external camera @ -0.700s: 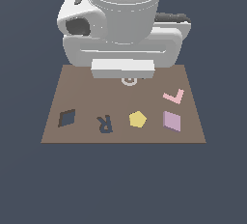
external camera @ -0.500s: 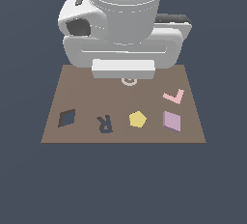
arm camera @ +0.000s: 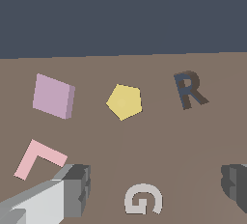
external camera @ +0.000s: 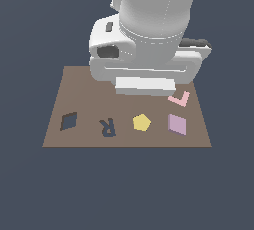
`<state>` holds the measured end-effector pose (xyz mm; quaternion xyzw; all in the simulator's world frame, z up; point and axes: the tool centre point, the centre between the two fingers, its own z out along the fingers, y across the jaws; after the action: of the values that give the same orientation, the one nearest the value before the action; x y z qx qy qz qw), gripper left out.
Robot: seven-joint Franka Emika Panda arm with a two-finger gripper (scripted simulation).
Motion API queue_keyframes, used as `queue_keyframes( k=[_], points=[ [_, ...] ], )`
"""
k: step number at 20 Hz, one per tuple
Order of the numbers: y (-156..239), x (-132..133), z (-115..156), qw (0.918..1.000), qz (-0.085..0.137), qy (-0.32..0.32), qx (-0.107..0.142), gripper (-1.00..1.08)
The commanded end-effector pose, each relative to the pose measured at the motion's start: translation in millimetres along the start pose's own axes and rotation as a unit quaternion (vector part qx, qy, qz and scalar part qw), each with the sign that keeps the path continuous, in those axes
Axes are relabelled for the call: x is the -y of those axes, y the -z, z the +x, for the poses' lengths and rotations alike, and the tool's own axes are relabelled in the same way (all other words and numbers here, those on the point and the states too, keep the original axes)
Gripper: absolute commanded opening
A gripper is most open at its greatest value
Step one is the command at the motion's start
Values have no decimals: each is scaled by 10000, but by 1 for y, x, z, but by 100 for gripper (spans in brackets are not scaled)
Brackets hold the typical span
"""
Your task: Insert a designated object into the corresponding slot on a board.
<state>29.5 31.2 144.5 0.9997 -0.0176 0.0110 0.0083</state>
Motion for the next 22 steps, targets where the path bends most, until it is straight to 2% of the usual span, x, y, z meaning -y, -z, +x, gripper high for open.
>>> queue_keyframes(
  k=[1,12,22],
  points=[
    [-12,16,5,10000,9,-76,18,100],
    [-69,89,35,9988,53,-471,87,100],
    [-92,117,50,9979,72,-631,114,100]
  ],
)
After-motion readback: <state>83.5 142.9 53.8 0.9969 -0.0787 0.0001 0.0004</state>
